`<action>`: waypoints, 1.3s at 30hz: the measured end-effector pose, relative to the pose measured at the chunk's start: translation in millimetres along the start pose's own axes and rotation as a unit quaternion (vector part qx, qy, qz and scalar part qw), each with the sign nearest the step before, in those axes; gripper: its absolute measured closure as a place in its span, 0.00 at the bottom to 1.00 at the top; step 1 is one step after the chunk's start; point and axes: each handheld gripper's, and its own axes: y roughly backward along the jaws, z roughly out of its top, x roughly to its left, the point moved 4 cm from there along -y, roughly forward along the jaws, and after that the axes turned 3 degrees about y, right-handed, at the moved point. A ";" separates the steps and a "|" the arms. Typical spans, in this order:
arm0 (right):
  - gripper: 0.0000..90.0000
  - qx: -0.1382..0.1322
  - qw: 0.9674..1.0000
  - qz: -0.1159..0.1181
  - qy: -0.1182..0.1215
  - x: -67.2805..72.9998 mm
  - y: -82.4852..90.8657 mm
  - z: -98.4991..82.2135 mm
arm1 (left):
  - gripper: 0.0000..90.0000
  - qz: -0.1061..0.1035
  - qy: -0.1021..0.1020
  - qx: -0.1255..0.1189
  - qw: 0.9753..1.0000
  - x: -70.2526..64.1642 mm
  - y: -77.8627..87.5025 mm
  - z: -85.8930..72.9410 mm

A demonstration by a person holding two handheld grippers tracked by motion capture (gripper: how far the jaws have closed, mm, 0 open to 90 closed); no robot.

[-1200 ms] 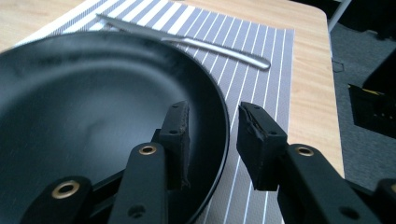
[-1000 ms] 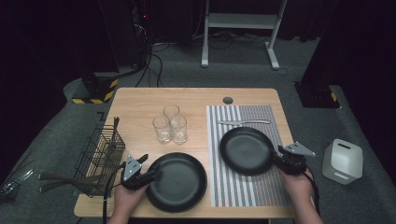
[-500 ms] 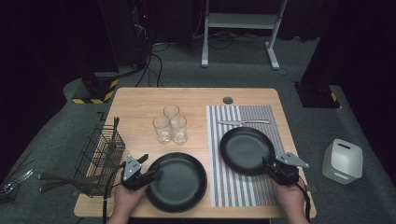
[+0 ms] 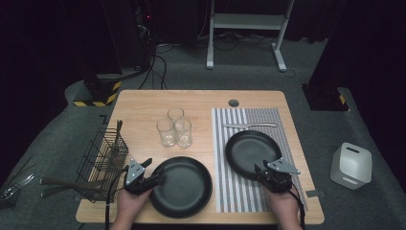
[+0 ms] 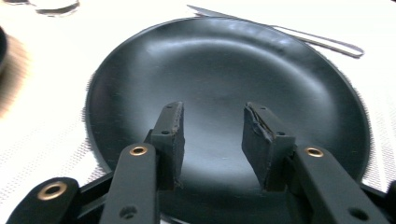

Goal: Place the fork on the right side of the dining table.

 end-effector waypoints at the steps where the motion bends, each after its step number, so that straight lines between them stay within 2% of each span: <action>1: 0.68 0.002 1.000 0.005 -0.003 3.4 0.2 0.5 | 0.44 0.000 0.000 0.001 1.000 0.2 -0.2 0.0; 14: 0.64 -0.015 0.999 0.041 0.014 38.8 -10.7 1.4 | 0.46 -0.003 -0.002 0.007 1.000 0.4 -0.5 0.3; 20: 0.61 -0.030 0.998 0.058 0.021 52.2 -15.5 6.5 | 0.47 -0.004 0.003 0.002 1.000 1.4 0.6 0.8; 23: 0.61 -0.036 0.996 0.070 0.029 60.4 -17.8 10.0 | 0.47 -0.005 0.015 0.001 1.000 4.3 0.9 1.2; 25: 0.61 -0.039 0.996 0.076 0.031 63.5 -19.7 11.4 | 0.47 -0.003 0.020 0.004 1.000 5.5 0.7 1.6; 35: 0.63 -0.040 0.993 0.105 0.047 82.3 -29.1 13.5 | 0.47 0.016 0.011 0.017 1.000 2.0 4.5 11.7; 39: 0.63 -0.037 0.992 0.109 0.053 85.7 -29.6 13.0 | 0.48 0.015 0.018 0.007 1.000 -1.7 12.0 17.8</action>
